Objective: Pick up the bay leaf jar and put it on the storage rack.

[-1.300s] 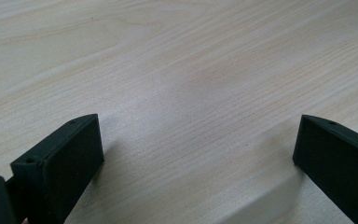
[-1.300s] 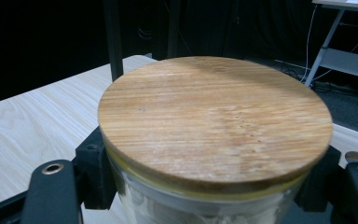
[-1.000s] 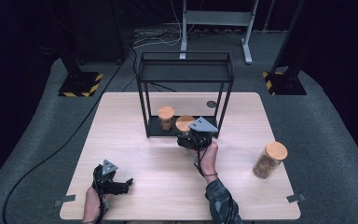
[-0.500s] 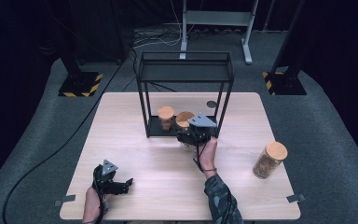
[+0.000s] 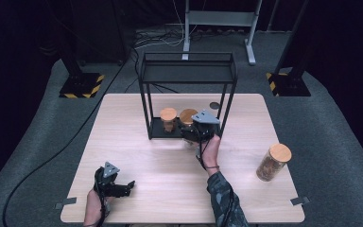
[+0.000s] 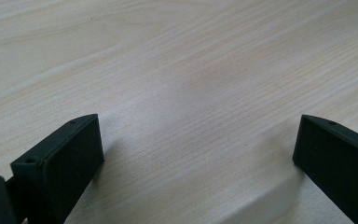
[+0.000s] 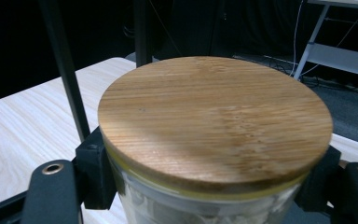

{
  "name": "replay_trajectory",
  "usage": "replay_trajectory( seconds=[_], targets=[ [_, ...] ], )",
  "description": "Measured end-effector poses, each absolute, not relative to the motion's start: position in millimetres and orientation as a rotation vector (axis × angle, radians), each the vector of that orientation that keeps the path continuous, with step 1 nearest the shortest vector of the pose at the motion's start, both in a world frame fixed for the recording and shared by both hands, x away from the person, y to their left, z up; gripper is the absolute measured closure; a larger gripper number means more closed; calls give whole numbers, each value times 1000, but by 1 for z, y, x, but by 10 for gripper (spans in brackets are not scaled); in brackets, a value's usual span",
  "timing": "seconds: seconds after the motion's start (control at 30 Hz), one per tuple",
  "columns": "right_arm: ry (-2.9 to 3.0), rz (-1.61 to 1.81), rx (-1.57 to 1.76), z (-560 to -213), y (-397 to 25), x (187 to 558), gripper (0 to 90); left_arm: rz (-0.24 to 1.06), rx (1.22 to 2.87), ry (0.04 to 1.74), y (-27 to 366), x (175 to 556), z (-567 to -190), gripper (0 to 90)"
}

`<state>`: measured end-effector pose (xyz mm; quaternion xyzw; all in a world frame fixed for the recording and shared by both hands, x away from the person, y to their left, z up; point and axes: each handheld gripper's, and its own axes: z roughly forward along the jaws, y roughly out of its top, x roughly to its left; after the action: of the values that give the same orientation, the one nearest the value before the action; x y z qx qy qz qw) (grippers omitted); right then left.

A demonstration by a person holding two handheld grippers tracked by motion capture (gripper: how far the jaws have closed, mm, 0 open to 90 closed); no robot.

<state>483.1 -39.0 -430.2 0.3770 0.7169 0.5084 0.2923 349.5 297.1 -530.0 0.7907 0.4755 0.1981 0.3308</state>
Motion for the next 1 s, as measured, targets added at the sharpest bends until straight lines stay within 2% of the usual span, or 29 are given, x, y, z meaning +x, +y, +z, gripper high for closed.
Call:
replay_trajectory(
  seconds=[1.0],
  targets=[
    [1895, 1326, 1056, -429, -38, 517, 251, 516, 2071, 1236, 297, 349, -530, 10]
  ],
)
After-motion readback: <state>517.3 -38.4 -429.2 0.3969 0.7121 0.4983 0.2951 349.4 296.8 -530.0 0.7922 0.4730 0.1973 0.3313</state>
